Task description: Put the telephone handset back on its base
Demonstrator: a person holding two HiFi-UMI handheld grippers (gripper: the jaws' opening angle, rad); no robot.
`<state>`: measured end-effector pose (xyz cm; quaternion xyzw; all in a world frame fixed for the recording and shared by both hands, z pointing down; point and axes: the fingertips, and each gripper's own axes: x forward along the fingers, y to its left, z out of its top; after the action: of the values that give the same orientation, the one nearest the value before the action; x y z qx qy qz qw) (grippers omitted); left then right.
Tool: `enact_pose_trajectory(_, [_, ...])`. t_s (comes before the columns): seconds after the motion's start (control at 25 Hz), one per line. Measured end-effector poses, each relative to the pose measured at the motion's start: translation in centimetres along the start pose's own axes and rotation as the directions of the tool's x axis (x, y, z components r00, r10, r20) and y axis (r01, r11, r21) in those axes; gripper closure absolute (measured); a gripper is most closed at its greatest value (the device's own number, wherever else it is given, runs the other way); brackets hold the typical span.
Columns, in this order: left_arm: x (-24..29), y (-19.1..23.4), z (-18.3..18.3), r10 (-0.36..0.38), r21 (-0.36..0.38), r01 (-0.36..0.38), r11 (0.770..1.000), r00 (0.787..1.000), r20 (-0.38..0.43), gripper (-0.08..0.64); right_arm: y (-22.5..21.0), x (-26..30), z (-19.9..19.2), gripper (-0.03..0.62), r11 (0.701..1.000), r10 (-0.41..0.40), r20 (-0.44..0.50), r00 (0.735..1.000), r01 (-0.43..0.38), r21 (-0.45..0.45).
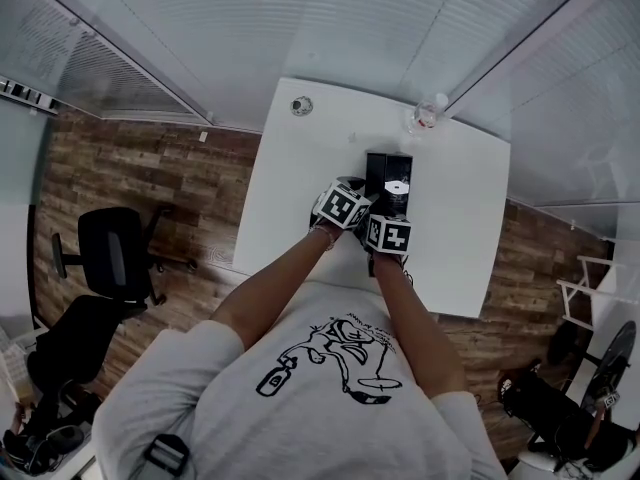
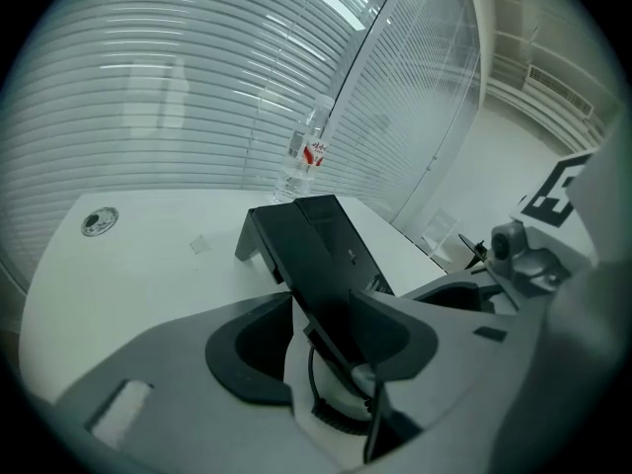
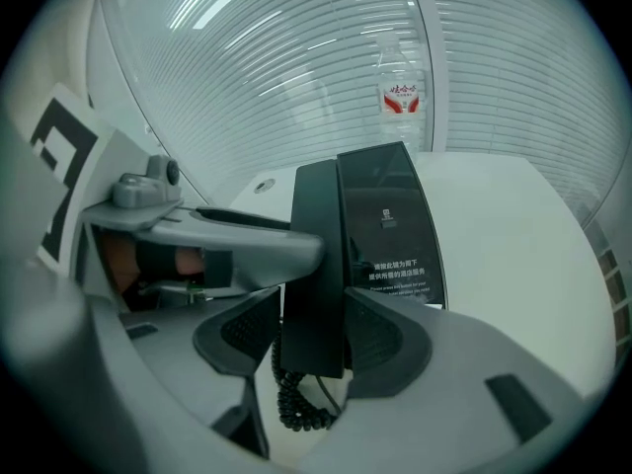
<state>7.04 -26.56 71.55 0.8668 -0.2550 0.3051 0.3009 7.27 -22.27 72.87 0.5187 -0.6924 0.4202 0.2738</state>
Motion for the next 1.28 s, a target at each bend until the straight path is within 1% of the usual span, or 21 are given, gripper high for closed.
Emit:
enact_pose_trajectory(0.16, [0.0, -0.1, -0.2, -0.002, 0.006, 0.002, 1.0, 1.0, -0.003, 0.383, 0.0, -0.3, -0.2, 0.403, 1.0, 0.025, 0.022, 0.999, -0.025, 0.006])
enact_pose_trajectory(0.36, [0.1, 0.0, -0.3, 0.005, 0.009, -0.005, 1.0, 1.0, -0.004, 0.383, -0.7, -1.1, -1.2, 0.403, 1.0, 0.022, 0.037, 0.999, -0.022, -0.014])
enact_pose_trajectory(0.48, [0.1, 0.0, -0.4, 0.007, 0.011, -0.007, 1.0, 1.0, -0.001, 0.382, -1.4, -1.3, -2.4, 0.423, 1.0, 0.015, 0.018, 1.0, -0.015, -0.008])
enact_pose_trajectory(0.56, [0.2, -0.1, -0.4, 0.013, 0.012, -0.013, 1.0, 1.0, 0.003, 0.383, -1.7, -1.2, -2.9, 0.452, 1.0, 0.02, 0.012, 1.0, -0.02, -0.005])
enact_pose_trajectory(0.64, [0.2, -0.2, -0.4, 0.018, 0.011, -0.018, 1.0, 1.0, 0.01, 0.382, -1.5, -1.1, -3.0, 0.472, 0.999, 0.038, 0.016, 0.999, -0.038, -0.003])
enact_pose_trajectory(0.68, [0.2, -0.2, -0.4, 0.02, 0.01, -0.02, 1.0, 1.0, 0.014, 0.382, -1.3, -1.1, -3.0, 0.495, 0.999, 0.042, 0.018, 0.999, -0.042, -0.006])
enact_pose_trajectory(0.72, [0.2, -0.2, -0.4, 0.021, 0.007, -0.021, 1.0, 1.0, 0.018, 0.383, -1.2, -1.1, -2.9, 0.499, 0.999, 0.043, 0.019, 0.999, -0.042, -0.012])
enact_pose_trajectory(0.8, [0.1, -0.2, -0.4, 0.026, 0.007, -0.026, 1.0, 0.999, 0.021, 0.382, -1.1, -1.1, -2.9, 0.499, 0.999, 0.042, 0.024, 0.999, -0.042, -0.022])
enact_pose_trajectory(0.92, [0.0, -0.2, -0.4, 0.041, 0.028, -0.042, 0.999, 0.999, 0.019, 0.383, -1.1, -1.0, -2.8, 0.499, 0.998, 0.047, 0.034, 0.998, -0.046, -0.04])
enact_pose_trajectory(1.12, [-0.2, -0.5, -1.0, 0.062, 0.045, -0.063, 0.997, 0.998, 0.015, 0.383, -1.4, -1.5, -2.9, 0.502, 0.996, 0.061, 0.088, 0.994, -0.055, -0.07])
enact_pose_trajectory(1.2, [-0.3, -0.7, -1.2, 0.057, 0.045, -0.057, 0.997, 0.998, 0.008, 0.383, -1.6, -2.0, -3.5, 0.511, 0.996, 0.058, 0.086, 0.995, -0.052, -0.07])
enact_pose_trajectory(1.28, [-0.3, -0.8, -1.4, 0.056, 0.044, -0.056, 0.997, 0.998, 0.008, 0.383, -1.4, -2.1, -4.4, 0.511, 0.996, 0.068, 0.061, 0.996, -0.064, -0.063])
